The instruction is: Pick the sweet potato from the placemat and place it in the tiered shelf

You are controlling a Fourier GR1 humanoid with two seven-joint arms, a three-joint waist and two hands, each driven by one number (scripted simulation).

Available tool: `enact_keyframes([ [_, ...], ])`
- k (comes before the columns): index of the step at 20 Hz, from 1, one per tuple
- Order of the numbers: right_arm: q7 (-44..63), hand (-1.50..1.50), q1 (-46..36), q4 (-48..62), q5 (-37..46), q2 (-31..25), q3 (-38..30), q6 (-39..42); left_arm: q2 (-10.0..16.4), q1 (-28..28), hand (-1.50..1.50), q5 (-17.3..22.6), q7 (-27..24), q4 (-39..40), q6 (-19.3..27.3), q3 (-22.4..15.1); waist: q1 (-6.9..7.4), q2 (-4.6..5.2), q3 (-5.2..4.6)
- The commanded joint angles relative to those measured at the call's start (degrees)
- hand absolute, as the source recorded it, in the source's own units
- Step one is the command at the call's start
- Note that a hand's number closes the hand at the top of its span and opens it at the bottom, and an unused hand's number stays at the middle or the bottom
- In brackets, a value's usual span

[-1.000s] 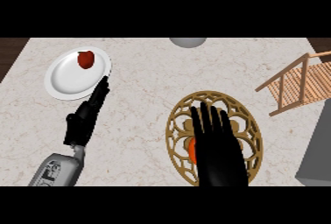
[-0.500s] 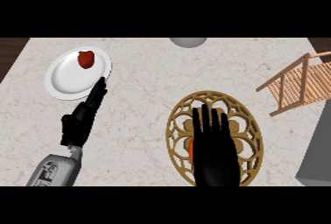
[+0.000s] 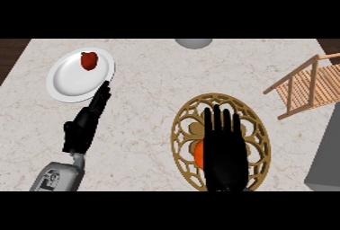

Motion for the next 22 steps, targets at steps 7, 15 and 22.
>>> enact_keyframes([
  [7,-0.33,-1.50,8.32,0.06,6.71,-1.94,-1.29,-1.58,1.16,1.46,0.00,1.07,2.05,-4.01,-3.29,2.91,-0.03,-0.07,0.03],
  [15,-4.60,-1.50,2.79,6.24,8.43,3.03,-8.86,0.58,-1.97,1.47,0.00,-3.24,1.28,-2.27,-2.31,2.63,0.20,0.03,0.02],
  [22,-5.51,-1.50,5.99,8.10,10.67,4.90,-6.98,-2.88,-3.44,-1.00,0.00,-3.89,2.10,-0.94,-4.60,5.02,0.05,0.04,0.02],
])
